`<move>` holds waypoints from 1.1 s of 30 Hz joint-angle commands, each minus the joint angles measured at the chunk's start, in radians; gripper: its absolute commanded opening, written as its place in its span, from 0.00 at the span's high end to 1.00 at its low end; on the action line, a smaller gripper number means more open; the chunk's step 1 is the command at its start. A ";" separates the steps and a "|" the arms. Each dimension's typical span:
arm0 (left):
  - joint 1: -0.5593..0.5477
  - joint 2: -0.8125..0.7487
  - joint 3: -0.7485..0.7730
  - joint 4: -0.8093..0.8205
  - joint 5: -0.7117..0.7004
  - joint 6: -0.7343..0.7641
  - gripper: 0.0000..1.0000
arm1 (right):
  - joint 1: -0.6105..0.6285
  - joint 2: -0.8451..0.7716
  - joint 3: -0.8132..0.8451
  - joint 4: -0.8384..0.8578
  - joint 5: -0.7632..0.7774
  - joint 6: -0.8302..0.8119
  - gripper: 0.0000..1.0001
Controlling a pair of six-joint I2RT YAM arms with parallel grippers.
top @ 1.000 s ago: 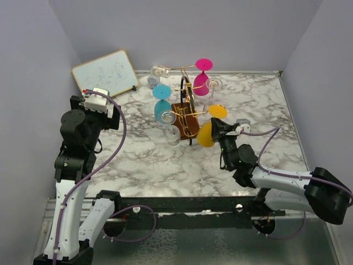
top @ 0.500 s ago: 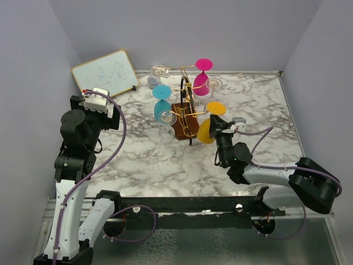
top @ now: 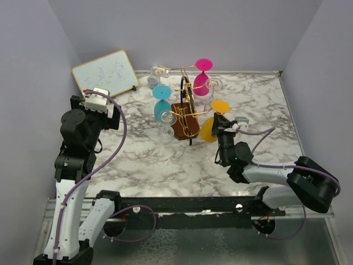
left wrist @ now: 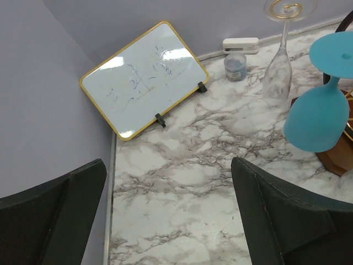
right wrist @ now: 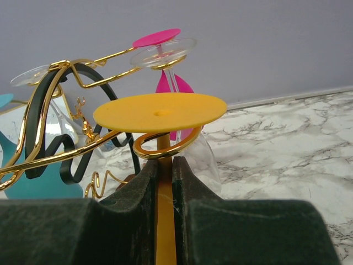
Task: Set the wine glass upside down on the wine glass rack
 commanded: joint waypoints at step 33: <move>0.010 -0.031 -0.053 0.014 0.027 -0.011 0.01 | -0.011 -0.034 -0.124 0.269 0.063 -0.172 0.99</move>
